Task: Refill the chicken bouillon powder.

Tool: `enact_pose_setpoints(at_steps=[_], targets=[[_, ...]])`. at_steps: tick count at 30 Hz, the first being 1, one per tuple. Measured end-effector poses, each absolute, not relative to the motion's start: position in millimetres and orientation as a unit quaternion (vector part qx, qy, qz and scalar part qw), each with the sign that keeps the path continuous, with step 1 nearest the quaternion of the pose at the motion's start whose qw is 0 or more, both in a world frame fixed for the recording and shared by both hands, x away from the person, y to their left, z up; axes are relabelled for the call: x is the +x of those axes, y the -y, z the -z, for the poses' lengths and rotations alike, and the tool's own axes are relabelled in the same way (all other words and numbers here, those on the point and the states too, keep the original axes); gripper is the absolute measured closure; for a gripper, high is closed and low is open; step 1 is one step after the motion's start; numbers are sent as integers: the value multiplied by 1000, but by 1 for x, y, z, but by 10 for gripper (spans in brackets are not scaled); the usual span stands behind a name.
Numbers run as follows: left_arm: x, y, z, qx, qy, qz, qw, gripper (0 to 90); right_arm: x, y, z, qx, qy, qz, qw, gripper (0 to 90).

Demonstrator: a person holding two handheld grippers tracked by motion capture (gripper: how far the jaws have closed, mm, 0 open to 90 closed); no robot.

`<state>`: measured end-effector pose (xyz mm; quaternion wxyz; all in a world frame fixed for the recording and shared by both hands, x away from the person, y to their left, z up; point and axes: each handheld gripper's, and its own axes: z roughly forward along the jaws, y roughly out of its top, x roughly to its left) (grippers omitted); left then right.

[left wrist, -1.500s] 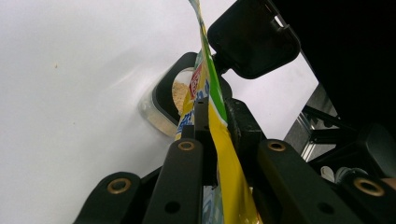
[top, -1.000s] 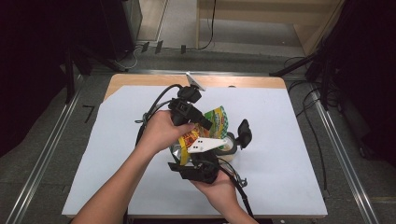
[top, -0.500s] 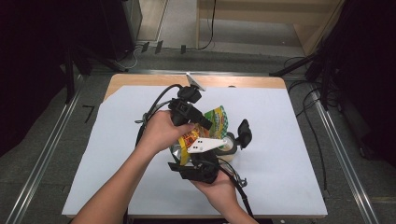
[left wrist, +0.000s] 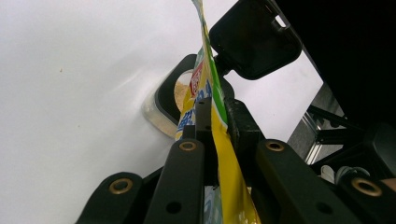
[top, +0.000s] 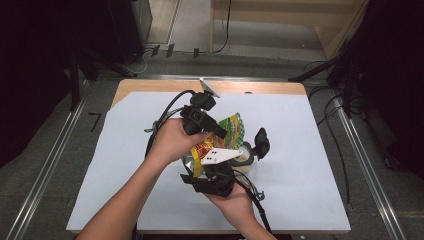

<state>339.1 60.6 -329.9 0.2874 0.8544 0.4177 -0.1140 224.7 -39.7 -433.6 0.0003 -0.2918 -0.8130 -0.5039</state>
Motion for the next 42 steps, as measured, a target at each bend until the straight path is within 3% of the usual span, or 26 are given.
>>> enact_pose_setpoints(at_steps=[42], targets=[[344,-51,325,859,-420,115,268,867,226,43,428,-298,802,517,10,636]])
